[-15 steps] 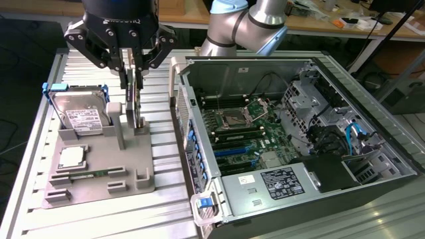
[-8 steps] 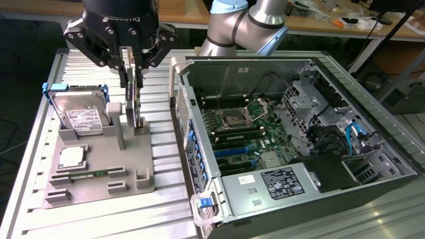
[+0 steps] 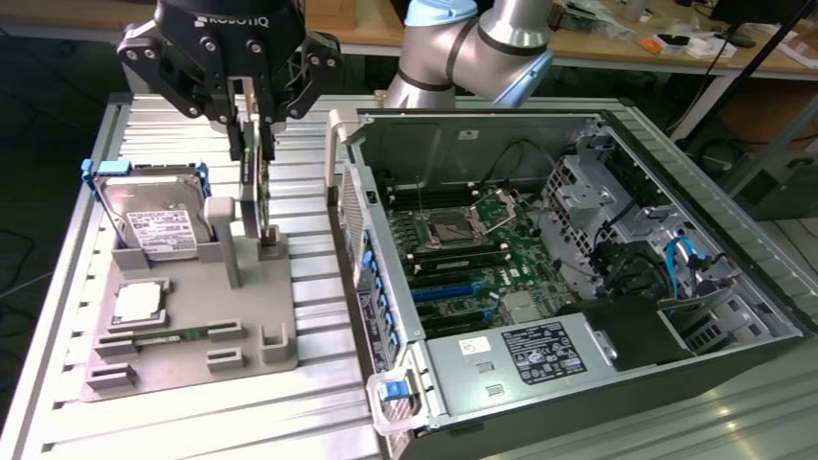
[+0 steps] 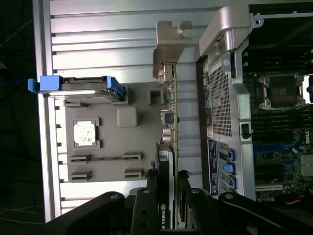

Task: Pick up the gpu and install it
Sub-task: 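Pick up the gpu and move the gpu toward the slot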

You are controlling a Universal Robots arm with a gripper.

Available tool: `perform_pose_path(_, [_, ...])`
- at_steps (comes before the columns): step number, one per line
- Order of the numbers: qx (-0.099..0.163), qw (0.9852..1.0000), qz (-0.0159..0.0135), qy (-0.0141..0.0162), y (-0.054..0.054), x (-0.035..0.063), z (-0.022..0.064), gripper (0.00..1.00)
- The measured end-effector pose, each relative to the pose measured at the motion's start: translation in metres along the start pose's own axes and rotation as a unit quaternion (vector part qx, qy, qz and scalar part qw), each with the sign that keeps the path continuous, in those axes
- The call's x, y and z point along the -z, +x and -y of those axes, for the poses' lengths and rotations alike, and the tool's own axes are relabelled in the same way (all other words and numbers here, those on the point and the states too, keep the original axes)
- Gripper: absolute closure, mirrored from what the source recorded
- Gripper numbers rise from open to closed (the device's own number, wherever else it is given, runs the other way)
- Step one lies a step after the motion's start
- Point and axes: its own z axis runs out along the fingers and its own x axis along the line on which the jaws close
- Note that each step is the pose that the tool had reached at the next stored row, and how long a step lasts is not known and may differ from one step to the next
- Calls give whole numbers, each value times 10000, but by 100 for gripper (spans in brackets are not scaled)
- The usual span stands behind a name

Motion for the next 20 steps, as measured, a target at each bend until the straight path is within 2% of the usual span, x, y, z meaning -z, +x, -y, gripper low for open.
perform_pose_path(7, [0,10000,0,0,0,0,0,73])
perform_pose_path(20, [0,10000,-1,0,-79,-2,-5,73])
